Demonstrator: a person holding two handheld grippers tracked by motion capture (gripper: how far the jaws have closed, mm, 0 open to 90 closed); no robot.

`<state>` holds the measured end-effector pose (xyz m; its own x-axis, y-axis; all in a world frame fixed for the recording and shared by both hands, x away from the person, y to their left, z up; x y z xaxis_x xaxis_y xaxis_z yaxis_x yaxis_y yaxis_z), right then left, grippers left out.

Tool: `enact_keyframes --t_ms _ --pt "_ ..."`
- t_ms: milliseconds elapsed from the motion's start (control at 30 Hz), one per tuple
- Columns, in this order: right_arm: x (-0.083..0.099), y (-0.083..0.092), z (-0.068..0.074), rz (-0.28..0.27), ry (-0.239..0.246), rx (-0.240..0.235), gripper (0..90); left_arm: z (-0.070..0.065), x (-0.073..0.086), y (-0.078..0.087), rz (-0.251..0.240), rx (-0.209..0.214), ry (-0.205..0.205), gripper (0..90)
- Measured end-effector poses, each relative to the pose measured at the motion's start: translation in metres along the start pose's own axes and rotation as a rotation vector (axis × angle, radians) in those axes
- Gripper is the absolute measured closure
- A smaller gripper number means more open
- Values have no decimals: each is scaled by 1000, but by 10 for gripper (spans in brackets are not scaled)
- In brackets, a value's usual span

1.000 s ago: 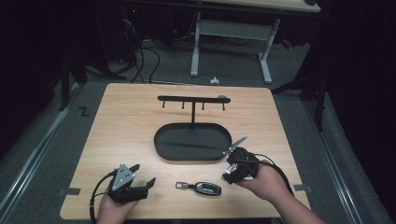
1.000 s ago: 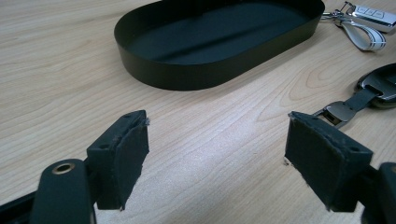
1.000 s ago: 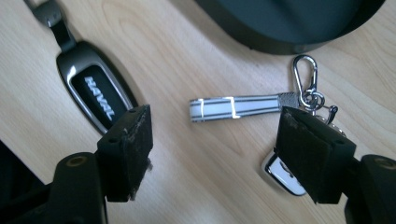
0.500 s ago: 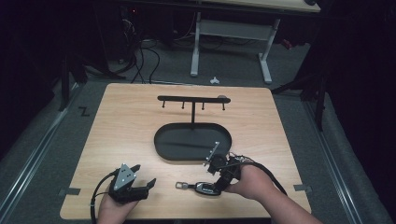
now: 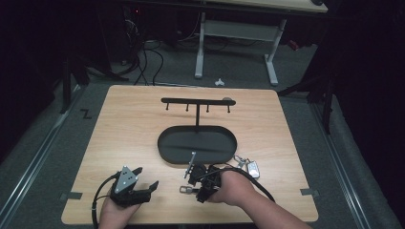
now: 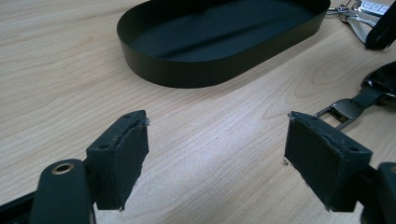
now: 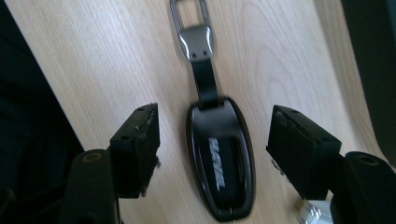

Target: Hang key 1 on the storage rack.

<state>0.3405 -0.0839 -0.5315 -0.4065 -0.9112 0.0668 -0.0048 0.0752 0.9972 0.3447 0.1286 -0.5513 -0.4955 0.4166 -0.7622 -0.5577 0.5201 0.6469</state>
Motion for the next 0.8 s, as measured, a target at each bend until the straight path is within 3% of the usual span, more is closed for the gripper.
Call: enact_keyframes --t_ms 67,133,300,433,533,700,800 --pt "-10 -5 2 9 37 7 413 1 -1 2 -9 10 15 220" --pt "-12 -7 3 15 41 6 417 1 -1 2 -14 9 18 220" --pt "-20 -17 3 67 63 -11 579 3 -1 3 -16 8 20 220" --pt "-21 -22 0 110 80 -21 623 3 -2 3 -17 12 22 220" --pt "-21 -28 1 147 94 -20 705 3 -2 3 -19 12 23 220" --pt "-20 -27 1 155 85 -20 795 3 -3 3 -21 16 27 222" --pt "-19 -27 1 157 70 -25 799 2 -2 3 -20 18 24 222"
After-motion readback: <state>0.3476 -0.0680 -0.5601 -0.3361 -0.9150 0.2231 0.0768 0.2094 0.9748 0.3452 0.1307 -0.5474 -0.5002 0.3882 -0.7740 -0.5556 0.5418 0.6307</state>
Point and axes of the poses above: each handheld gripper's, and its own axes: y roughly backward along the jaws, x roughly out of its underside, z roughly to its left, the point moved 7 cm from there along -y, roughly forward along the jaws, and after that the axes turned 10 degrees about z, right-handed, at the moved point
